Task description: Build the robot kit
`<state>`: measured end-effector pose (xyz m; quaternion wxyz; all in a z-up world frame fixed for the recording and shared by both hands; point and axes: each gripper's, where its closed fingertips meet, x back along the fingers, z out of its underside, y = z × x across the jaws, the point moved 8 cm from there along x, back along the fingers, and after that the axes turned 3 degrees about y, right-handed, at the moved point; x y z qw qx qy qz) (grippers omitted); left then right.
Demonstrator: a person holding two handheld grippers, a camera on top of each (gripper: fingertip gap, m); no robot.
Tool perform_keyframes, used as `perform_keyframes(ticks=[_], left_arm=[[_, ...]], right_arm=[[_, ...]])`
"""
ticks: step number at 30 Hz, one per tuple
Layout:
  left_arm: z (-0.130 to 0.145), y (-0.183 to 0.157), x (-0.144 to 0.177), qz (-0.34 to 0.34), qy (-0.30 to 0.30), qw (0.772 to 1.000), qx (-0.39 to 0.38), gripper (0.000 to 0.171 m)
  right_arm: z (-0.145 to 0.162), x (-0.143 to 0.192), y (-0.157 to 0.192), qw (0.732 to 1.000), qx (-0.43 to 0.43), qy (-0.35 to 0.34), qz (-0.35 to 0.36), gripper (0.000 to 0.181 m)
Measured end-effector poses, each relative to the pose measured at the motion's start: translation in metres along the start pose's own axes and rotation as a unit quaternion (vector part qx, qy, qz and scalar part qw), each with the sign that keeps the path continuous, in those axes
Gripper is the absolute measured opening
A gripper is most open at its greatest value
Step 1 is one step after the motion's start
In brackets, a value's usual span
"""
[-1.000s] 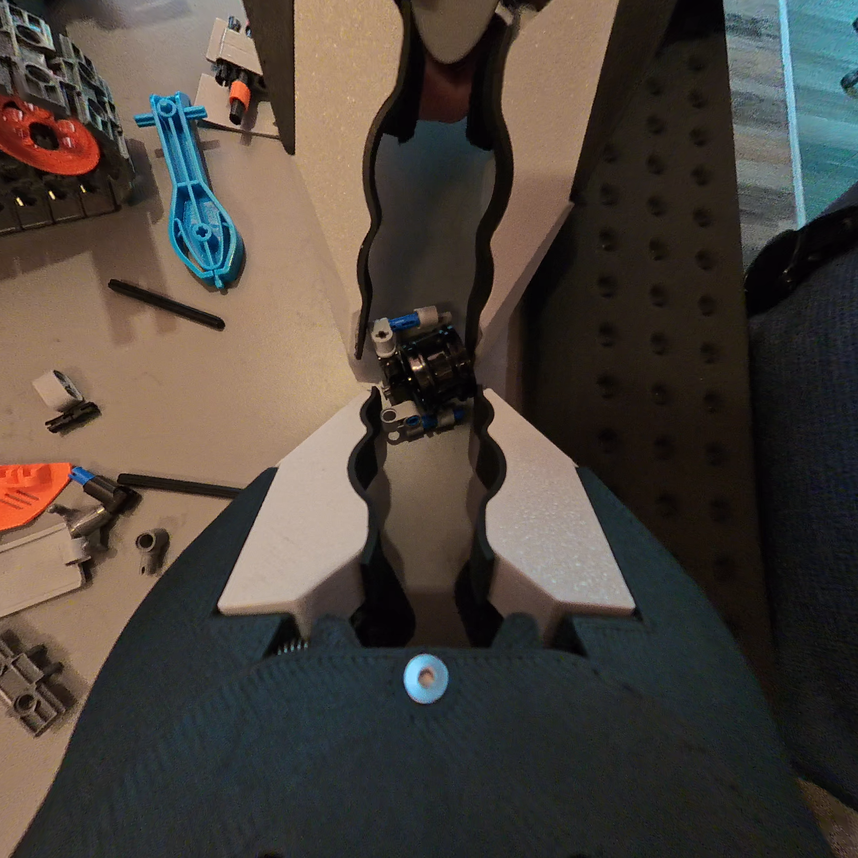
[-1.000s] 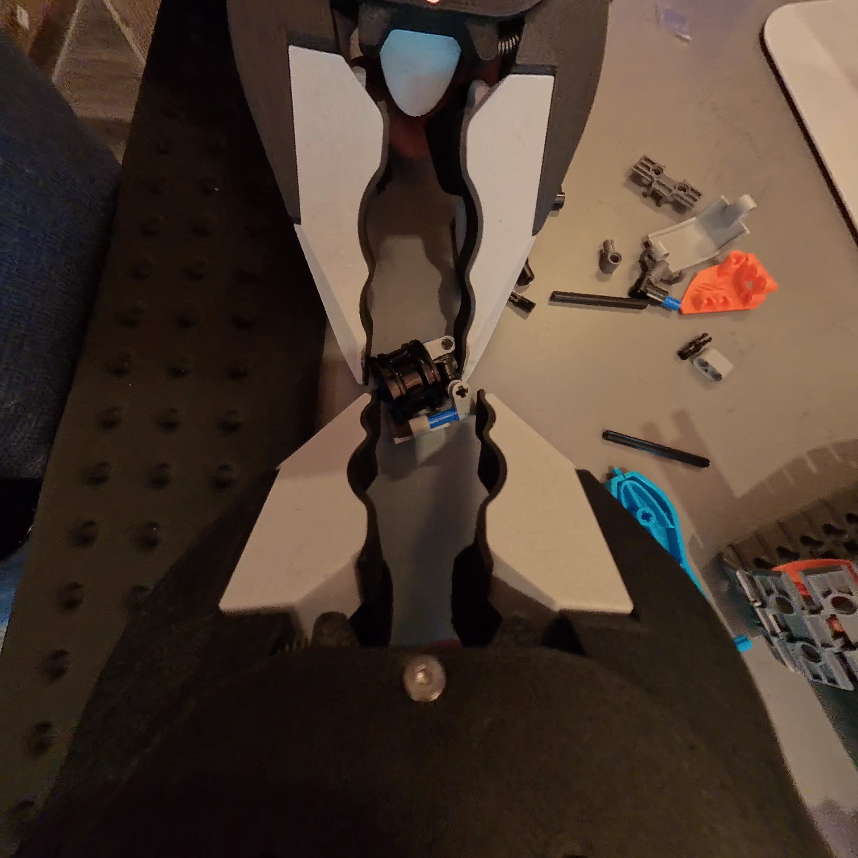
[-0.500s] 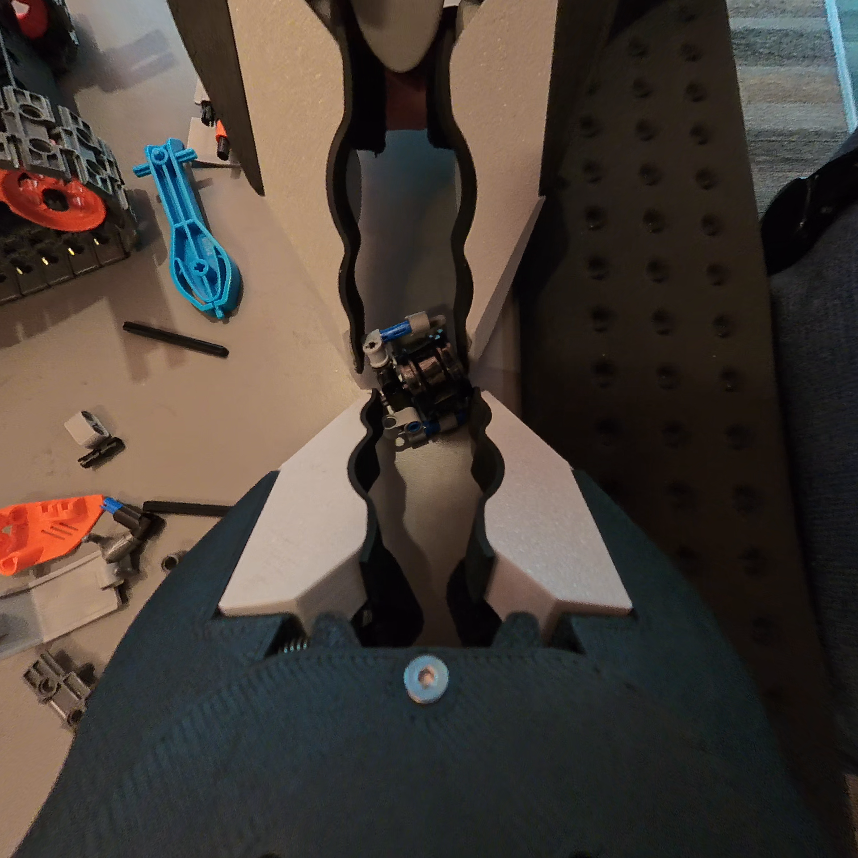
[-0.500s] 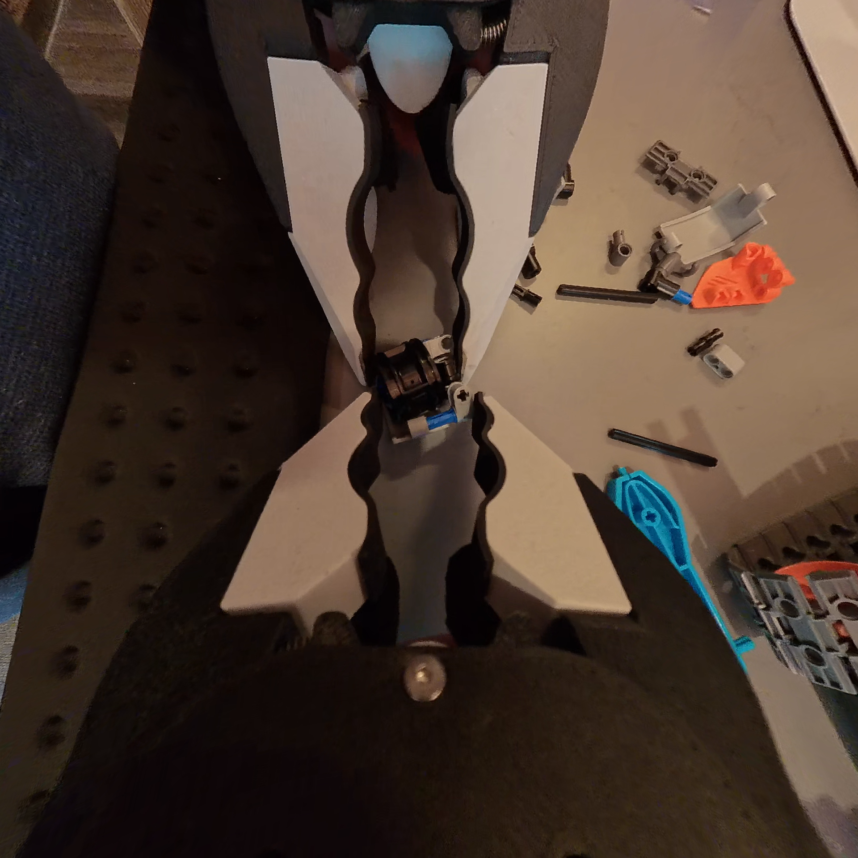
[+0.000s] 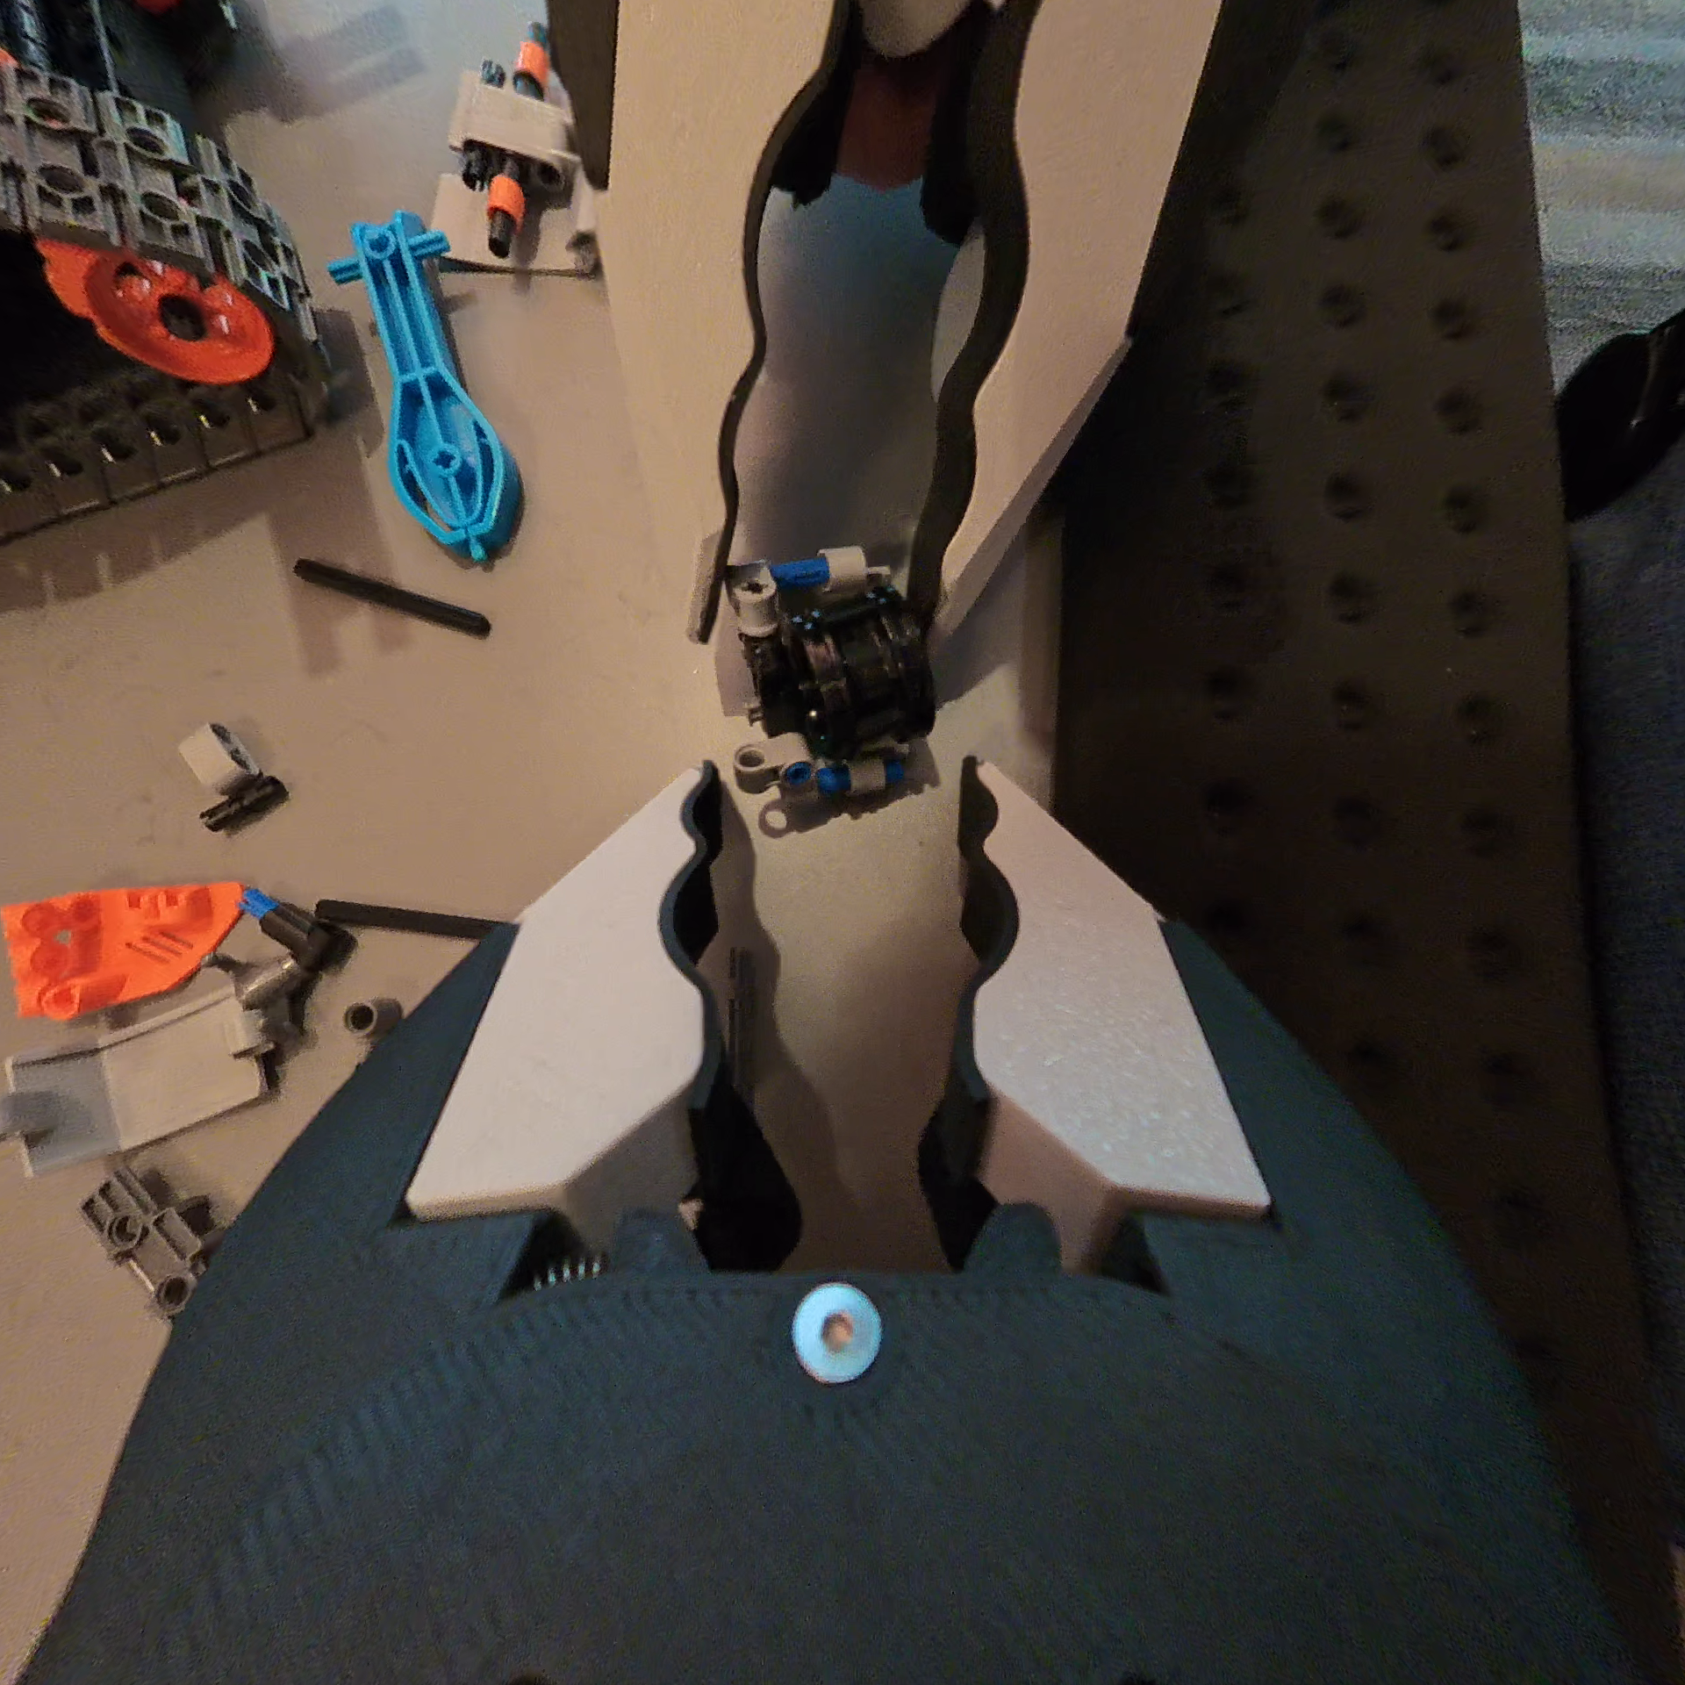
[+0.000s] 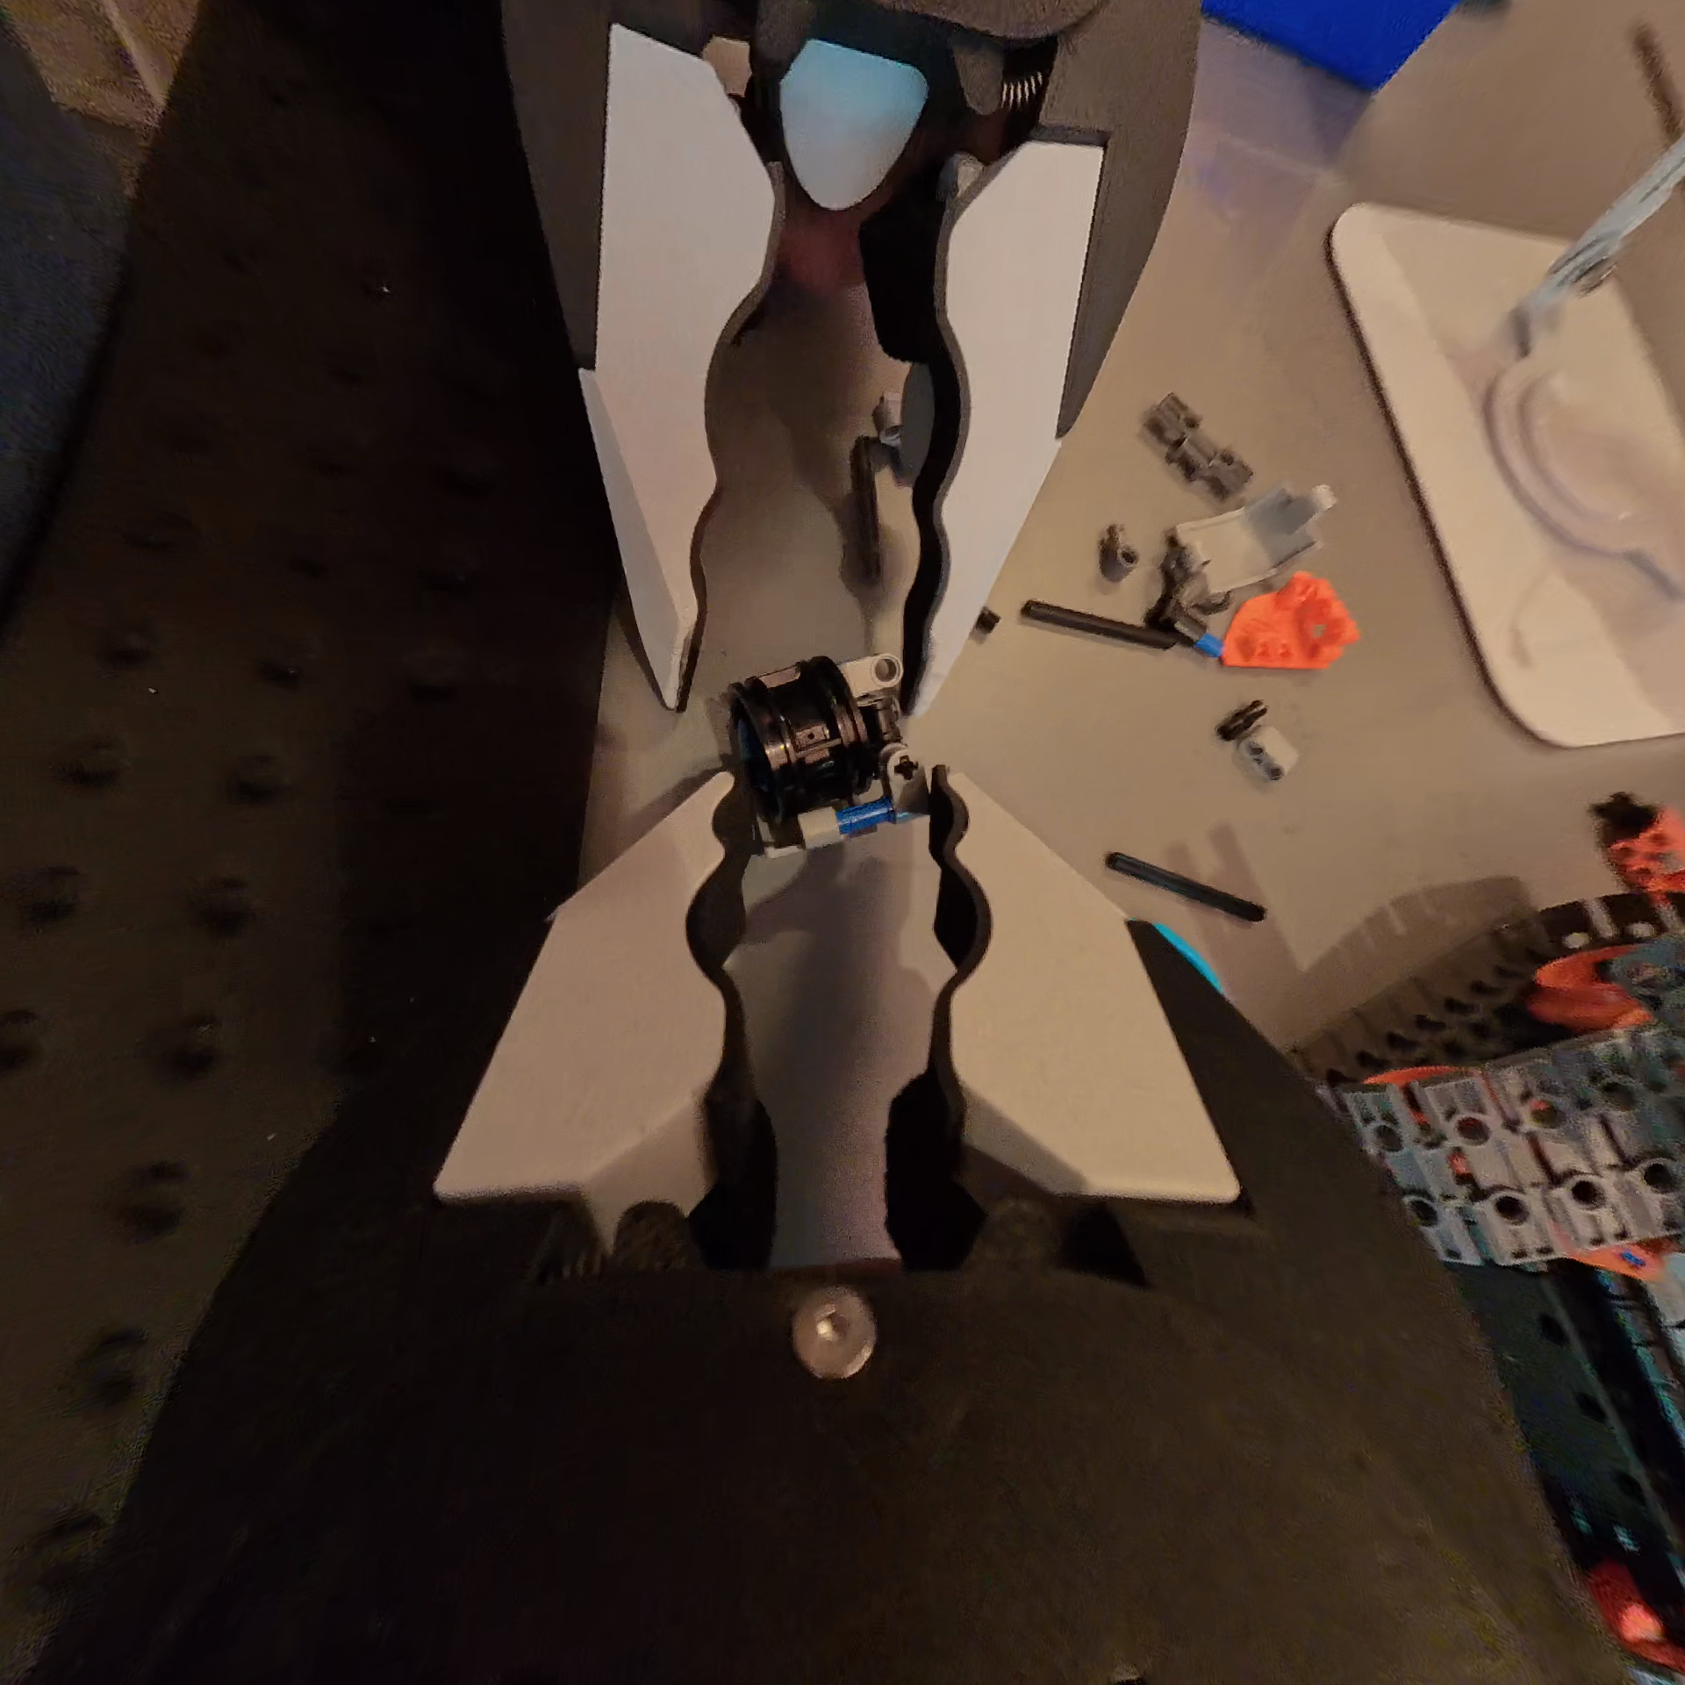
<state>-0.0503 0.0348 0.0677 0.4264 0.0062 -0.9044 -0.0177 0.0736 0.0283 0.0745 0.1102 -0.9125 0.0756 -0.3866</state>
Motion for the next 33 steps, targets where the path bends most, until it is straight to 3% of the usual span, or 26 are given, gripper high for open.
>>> perform_keyframes(ticks=[4, 12, 15, 19, 23, 33], left_arm=[[-0.001, -0.003, -0.001, -0.013, -0.008, 1.0, -0.013, 0.041], [-0.002, -0.001, -0.001, -0.024, -0.011, 1.0, -0.01, 0.035], [-0.002, 0.0, -0.002, -0.025, -0.01, 1.0, -0.007, 0.038], [-0.003, -0.001, -0.004, -0.011, -0.014, 1.0, 0.007, 0.059], [-0.004, 0.003, -0.003, -0.037, -0.013, 0.999, 0.004, 0.04], [-0.006, 0.004, -0.004, -0.025, -0.002, 1.0, -0.014, 0.038]], right_arm=[[-0.002, 0.0, 0.007, 0.998, 0.049, -0.007, 0.03, 0.036], [-0.001, 0.0, 0.006, 0.998, 0.048, -0.006, 0.041, 0.037], [0.0, -0.001, 0.004, 0.998, 0.035, -0.004, 0.042, 0.038], [0.003, -0.003, 0.001, 0.999, 0.013, 0.01, 0.037, 0.036], [0.003, -0.003, 0.001, 0.999, 0.0, 0.012, 0.033, 0.035], [-0.004, 0.007, -0.01, 1.0, 0.011, -0.001, -0.006, 0.047]])
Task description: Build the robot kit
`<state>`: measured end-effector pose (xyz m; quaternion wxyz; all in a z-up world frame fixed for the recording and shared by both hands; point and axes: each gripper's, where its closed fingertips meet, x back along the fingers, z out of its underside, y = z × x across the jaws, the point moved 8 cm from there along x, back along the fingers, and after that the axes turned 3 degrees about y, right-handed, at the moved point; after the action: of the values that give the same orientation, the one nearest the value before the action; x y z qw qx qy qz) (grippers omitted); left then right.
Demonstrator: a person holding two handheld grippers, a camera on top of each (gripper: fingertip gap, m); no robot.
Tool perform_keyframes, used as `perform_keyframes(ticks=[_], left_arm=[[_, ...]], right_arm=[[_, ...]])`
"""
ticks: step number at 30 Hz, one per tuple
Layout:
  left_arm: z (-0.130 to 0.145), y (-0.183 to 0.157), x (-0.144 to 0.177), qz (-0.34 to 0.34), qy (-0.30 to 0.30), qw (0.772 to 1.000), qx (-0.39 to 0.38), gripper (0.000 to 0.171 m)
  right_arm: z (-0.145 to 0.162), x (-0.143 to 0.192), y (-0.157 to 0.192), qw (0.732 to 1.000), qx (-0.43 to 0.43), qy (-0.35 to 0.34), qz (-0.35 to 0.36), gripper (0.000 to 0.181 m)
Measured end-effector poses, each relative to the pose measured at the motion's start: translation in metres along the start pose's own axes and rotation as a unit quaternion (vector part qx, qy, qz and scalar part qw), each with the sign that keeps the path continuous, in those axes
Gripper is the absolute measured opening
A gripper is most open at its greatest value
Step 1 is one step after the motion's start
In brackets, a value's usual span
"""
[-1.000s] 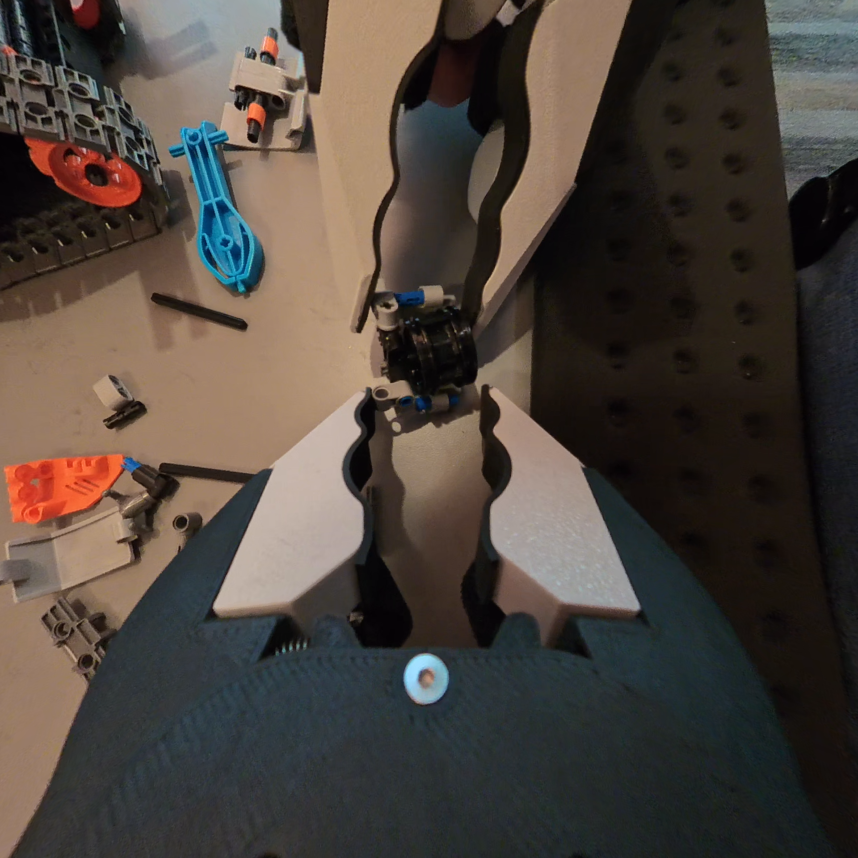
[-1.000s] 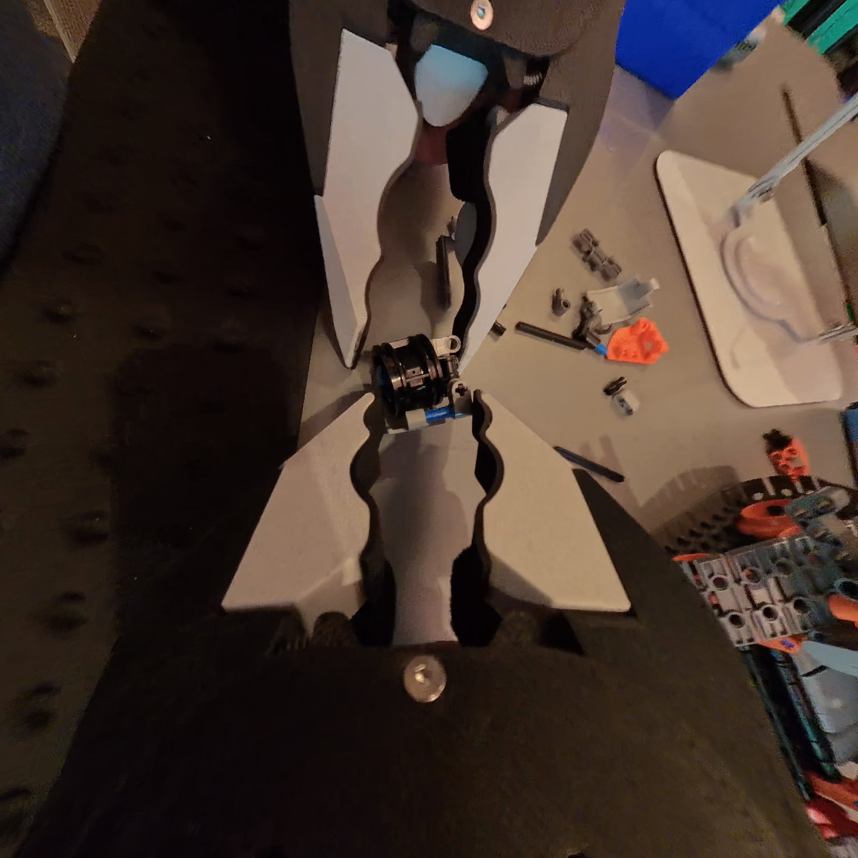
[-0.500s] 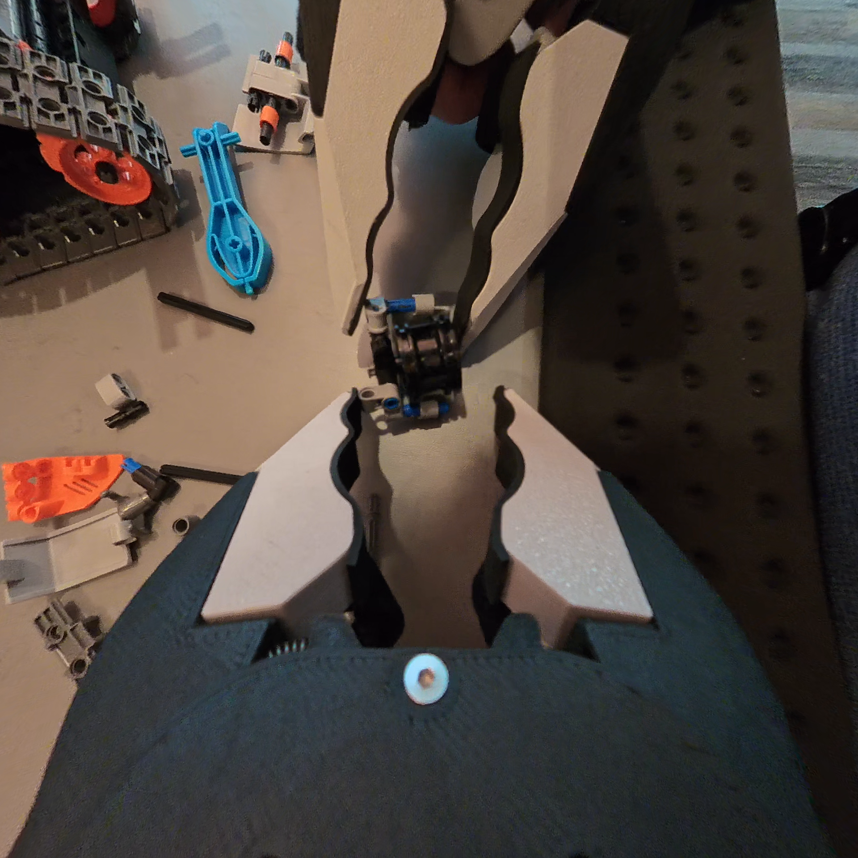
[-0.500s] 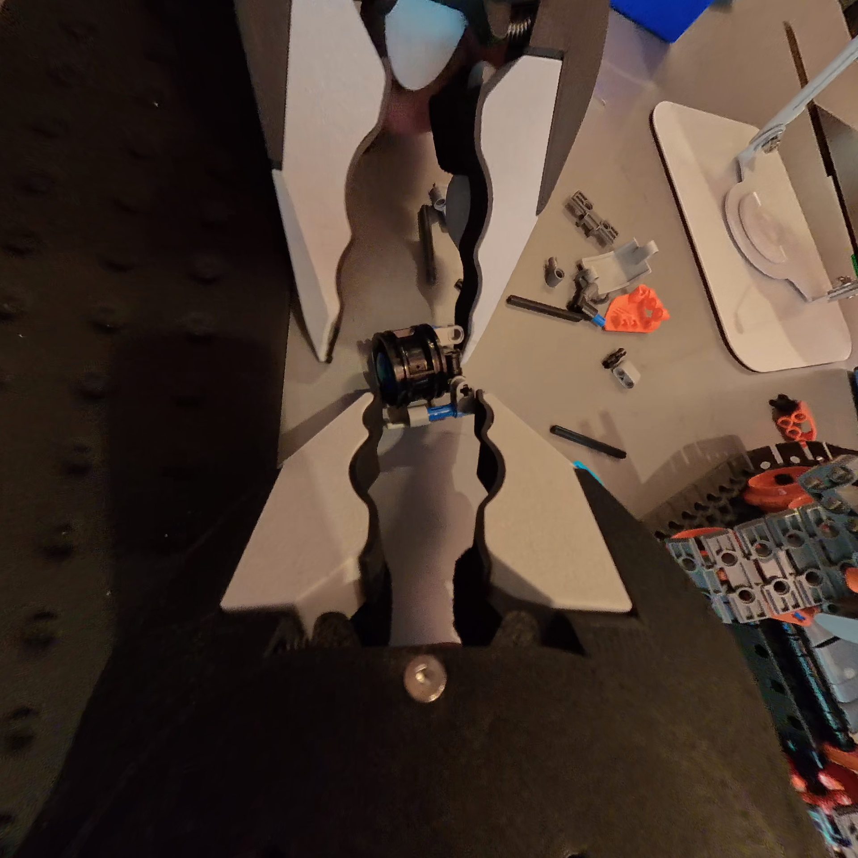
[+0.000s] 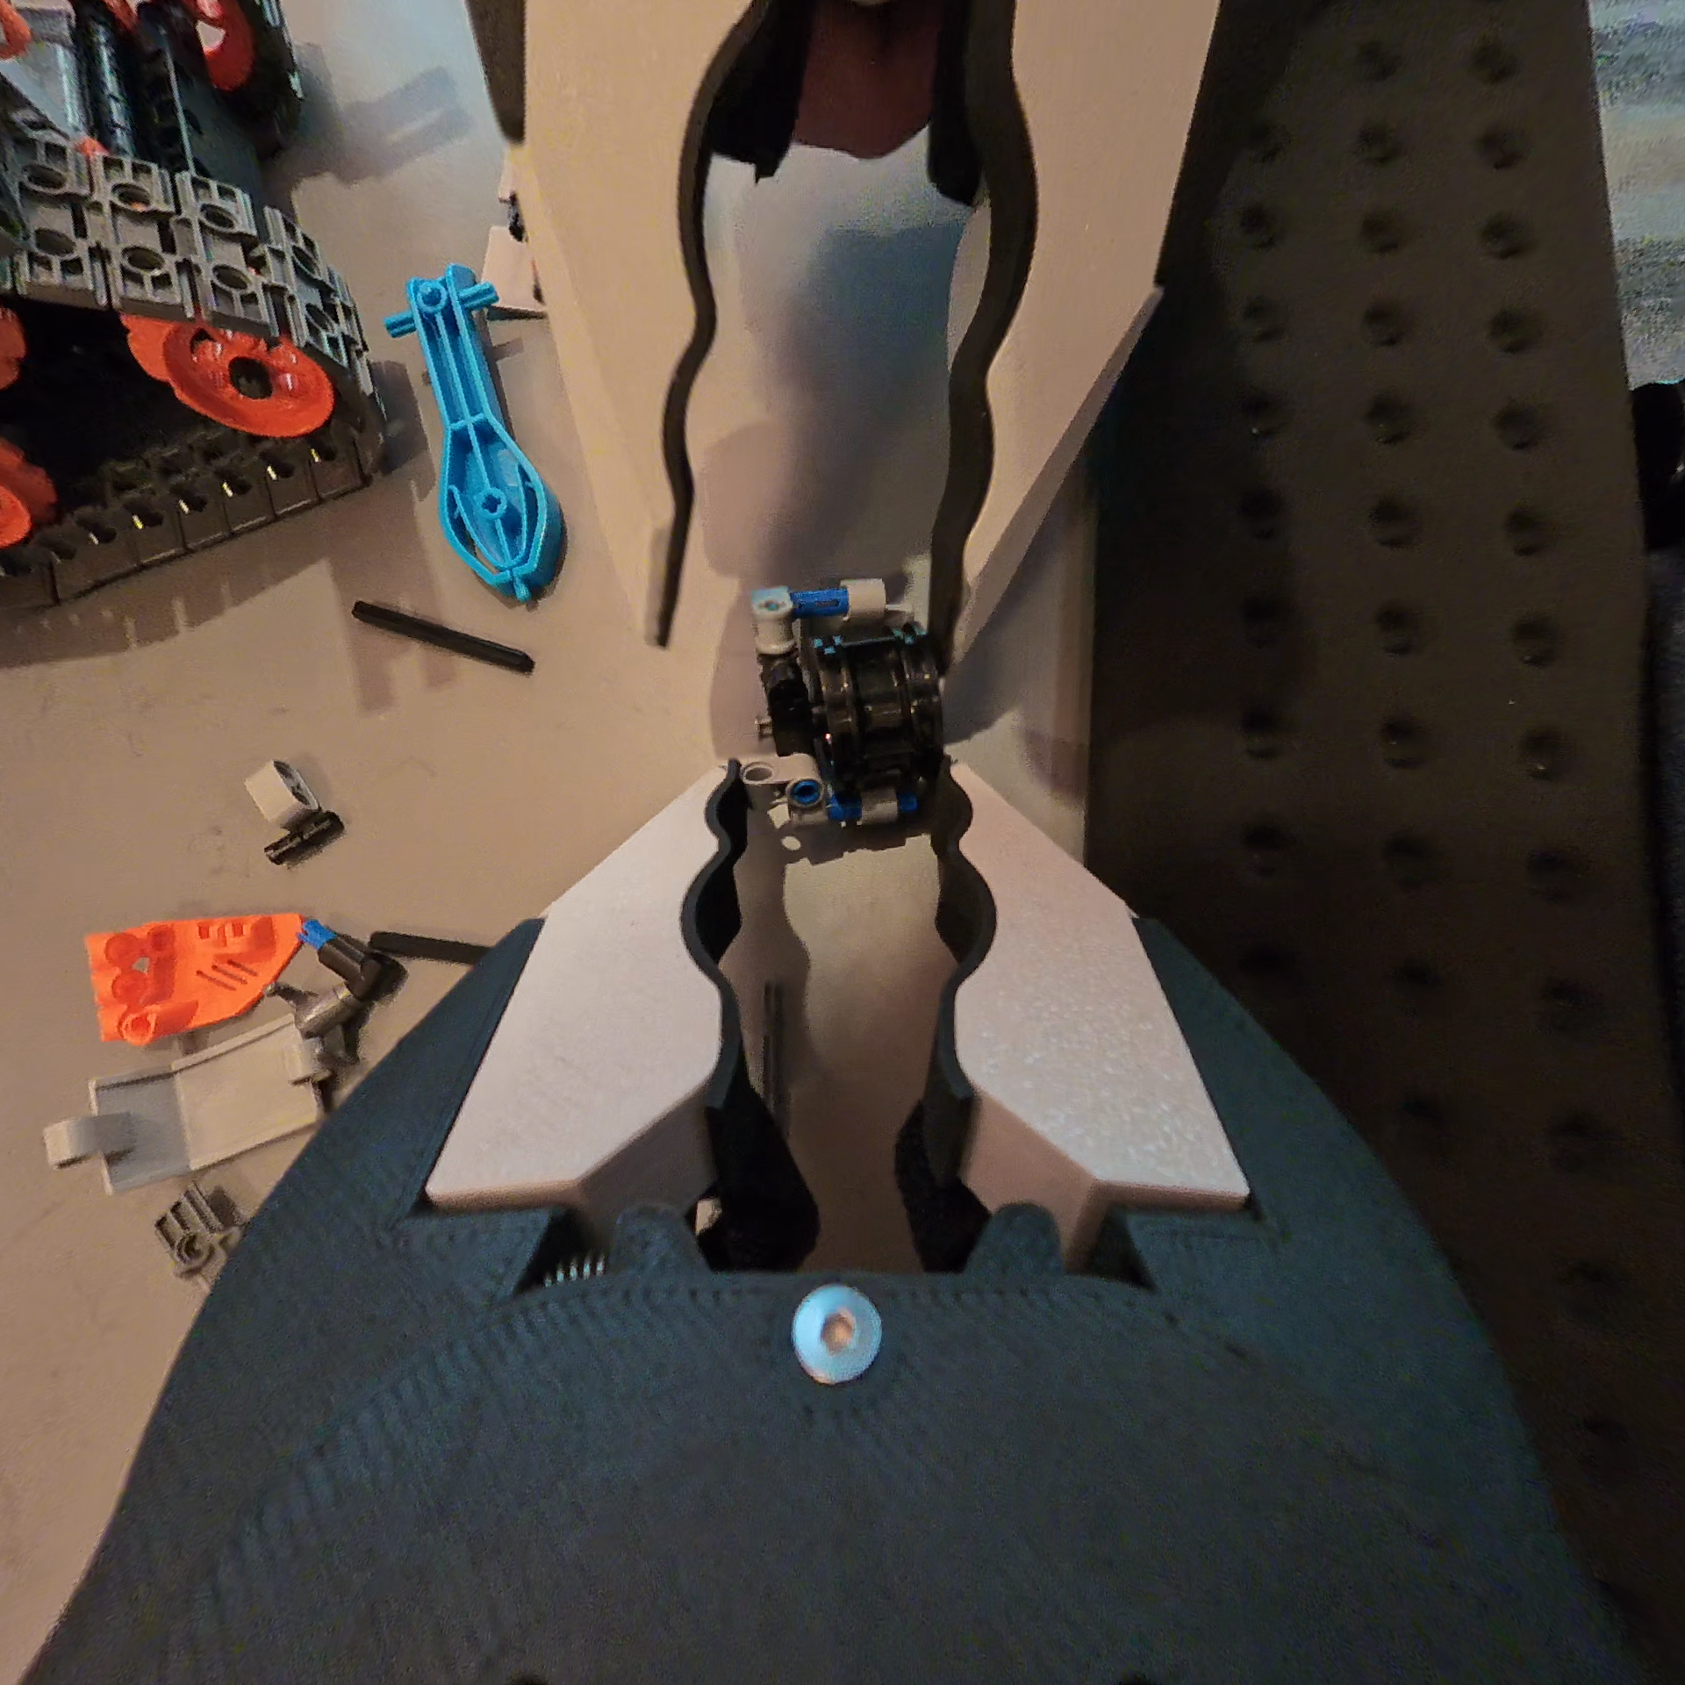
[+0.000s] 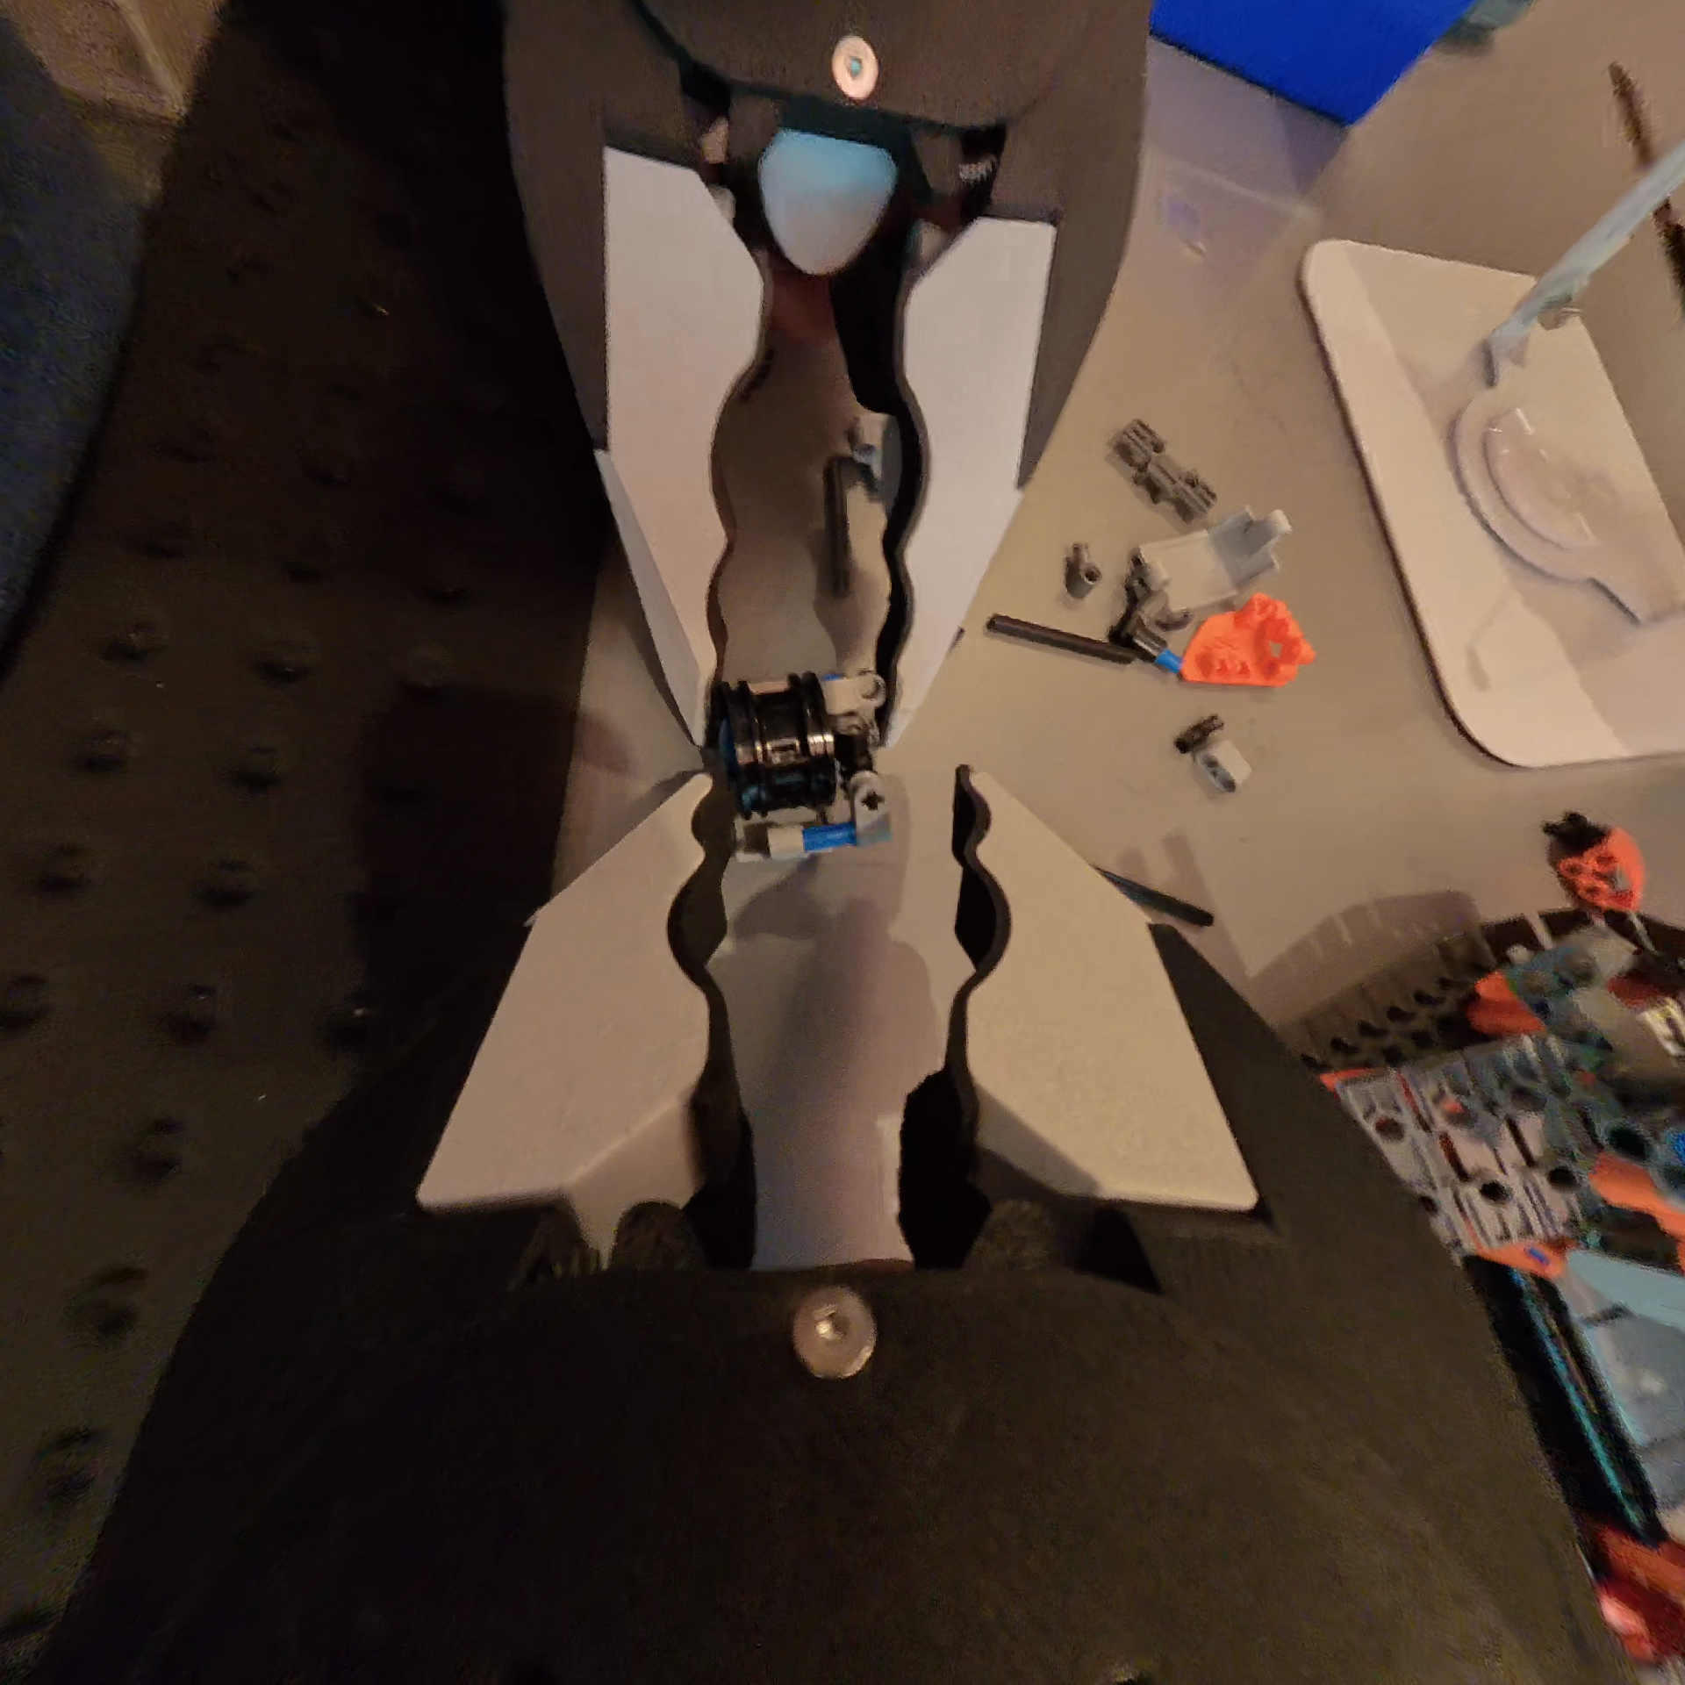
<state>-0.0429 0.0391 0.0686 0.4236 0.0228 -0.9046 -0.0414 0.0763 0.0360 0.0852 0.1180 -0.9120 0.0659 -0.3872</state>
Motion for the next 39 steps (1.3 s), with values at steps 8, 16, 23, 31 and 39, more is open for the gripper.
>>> perform_keyframes(ticks=[8, 16, 23, 31, 39], left_arm=[[-0.006, 0.002, -0.002, -0.002, 0.012, 0.999, -0.036, 0.038], [-0.008, 0.001, -0.003, -0.016, 0.015, 0.998, -0.066, 0.038], [-0.01, 0.001, -0.004, -0.02, 0.017, 0.997, -0.071, 0.039], [-0.011, 0.0, -0.004, -0.023, 0.016, 0.996, -0.081, 0.039], [-0.012, -0.001, -0.004, -0.008, 0.018, 0.996, -0.082, 0.039]], right_arm=[[-0.006, -0.005, -0.006, 0.994, -0.016, -0.021, -0.109, 0.029], [-0.005, -0.005, -0.009, 0.992, -0.019, -0.004, -0.124, 0.033], [-0.003, -0.003, -0.008, 0.993, -0.027, 0.0, -0.113, 0.033], [0.003, -0.005, -0.007, 0.992, -0.035, 0.006, -0.118, 0.034], [-0.002, -0.004, 0.001, 0.995, 0.061, 0.035, -0.074, 0.033]])
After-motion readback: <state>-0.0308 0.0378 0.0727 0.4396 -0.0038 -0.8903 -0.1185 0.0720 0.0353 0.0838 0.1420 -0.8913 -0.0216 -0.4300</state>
